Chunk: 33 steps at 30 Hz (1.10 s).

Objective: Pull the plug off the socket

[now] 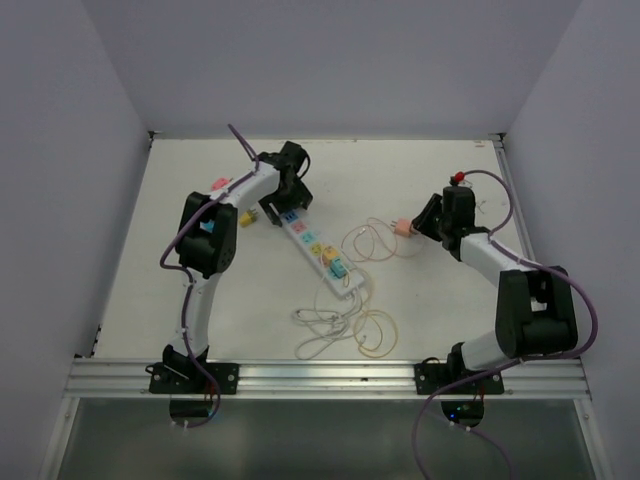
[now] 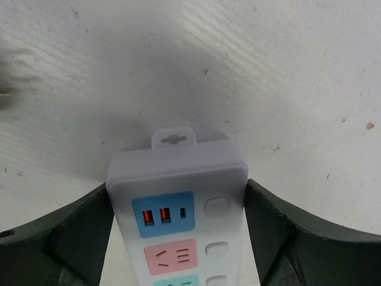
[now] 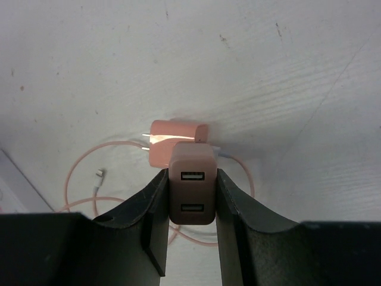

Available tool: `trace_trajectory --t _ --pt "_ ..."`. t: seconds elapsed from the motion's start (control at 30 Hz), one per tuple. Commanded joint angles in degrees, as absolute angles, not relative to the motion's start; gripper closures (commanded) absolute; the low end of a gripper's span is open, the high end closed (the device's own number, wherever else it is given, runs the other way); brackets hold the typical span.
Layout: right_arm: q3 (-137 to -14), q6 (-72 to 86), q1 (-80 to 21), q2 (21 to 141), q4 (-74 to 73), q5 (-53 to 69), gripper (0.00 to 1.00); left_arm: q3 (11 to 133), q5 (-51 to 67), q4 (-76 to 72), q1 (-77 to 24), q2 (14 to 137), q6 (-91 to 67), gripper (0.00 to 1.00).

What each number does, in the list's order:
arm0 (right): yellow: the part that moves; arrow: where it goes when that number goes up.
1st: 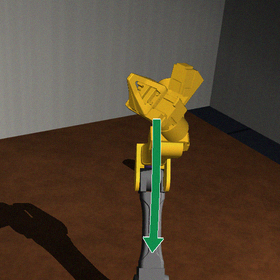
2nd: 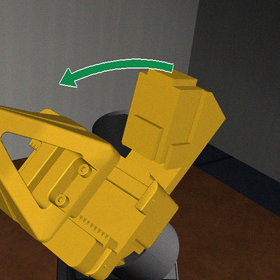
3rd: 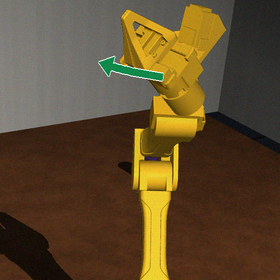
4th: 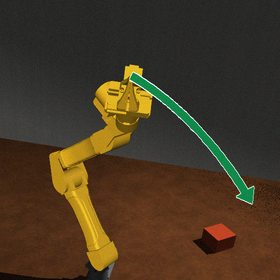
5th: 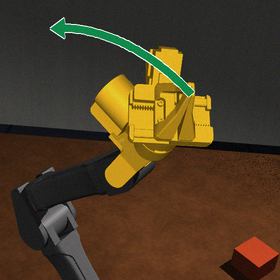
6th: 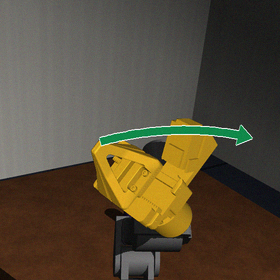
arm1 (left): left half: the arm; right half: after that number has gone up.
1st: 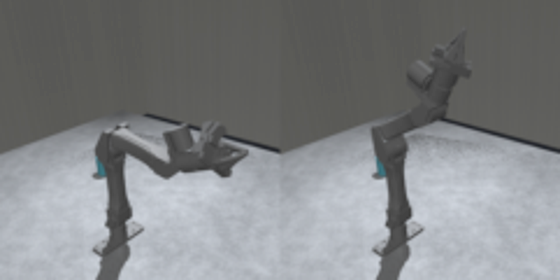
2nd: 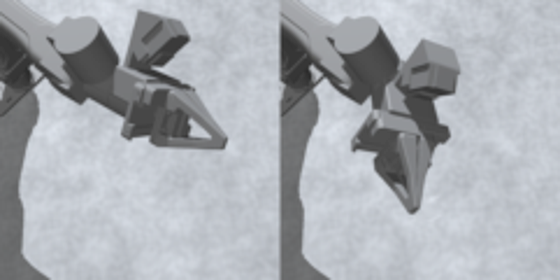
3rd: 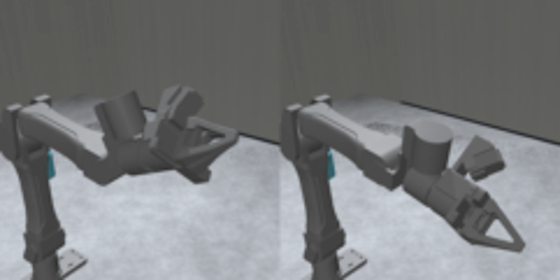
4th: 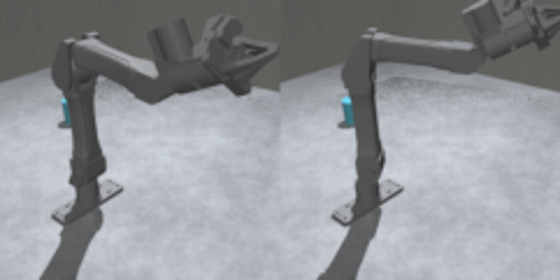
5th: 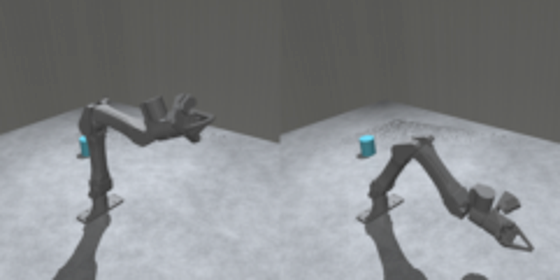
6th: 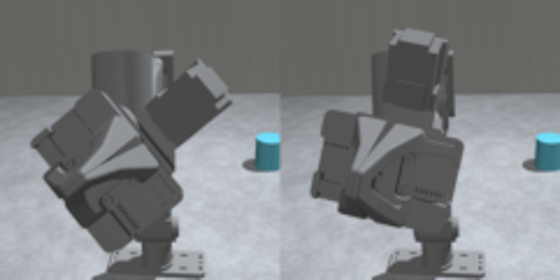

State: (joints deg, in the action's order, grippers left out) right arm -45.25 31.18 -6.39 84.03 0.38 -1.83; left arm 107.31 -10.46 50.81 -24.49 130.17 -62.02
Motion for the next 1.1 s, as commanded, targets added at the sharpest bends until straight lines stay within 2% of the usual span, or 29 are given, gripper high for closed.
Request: trace_trajectory --t 0.0,0.37,0.47,0.5,0.53,0.63,0.77,0.83,0.87,1.07 --pt "-44.03 36.65 -4.13 86.31 7.46 6.41 1.0 107.39 -14.85 55.98 -22.67 133.59 -58.27 0.99" --pt "-41.22 37.36 -2.29 86.31 9.49 10.98 0.91 107.93 -15.47 55.2 -21.1 130.43 -55.72 0.72" --pt "-41.39 36.04 -2.29 85.08 8.27 11.25 0.8 107.58 -13.89 53.35 -20.74 127.8 -54.85 0.56" --pt "-41.57 35.51 -2.29 84.99 7.13 11.25 0.77 107.49 -13.97 53.18 -20.66 127.27 -54.67 0.48" --pt "-42.01 35.42 -2.29 85.08 6.6 11.25 0.69 107.32 -14.06 52.65 -20.65 126.74 -54.58 0.43" --pt "-42.8 35.16 -2.29 86.48 5.01 11.51 0.57 106.53 -14.15 51.86 -20.57 124.81 -54.23 0.26" --pt "-42.28 36.03 -2.29 88.68 5.18 12.48 0.49 106.0 -14.41 52.38 -20.48 123.58 -53.79 0.09" --pt "-41.31 36.3 -2.2 88.86 5.71 12.31 0.45 105.47 -14.41 52.64 -20.39 123.4 -53.61 0.04" --pt "-41.13 36.3 -2.28 88.68 5.63 12.22 0.39 105.29 -14.59 52.73 -20.39 123.31 -53.61 0.01" --pt "-41.92 33.32 -2.29 85.0 1.77 9.94 0.15 105.2 -13.98 53.17 -19.78 122.96 -52.39 0.0"
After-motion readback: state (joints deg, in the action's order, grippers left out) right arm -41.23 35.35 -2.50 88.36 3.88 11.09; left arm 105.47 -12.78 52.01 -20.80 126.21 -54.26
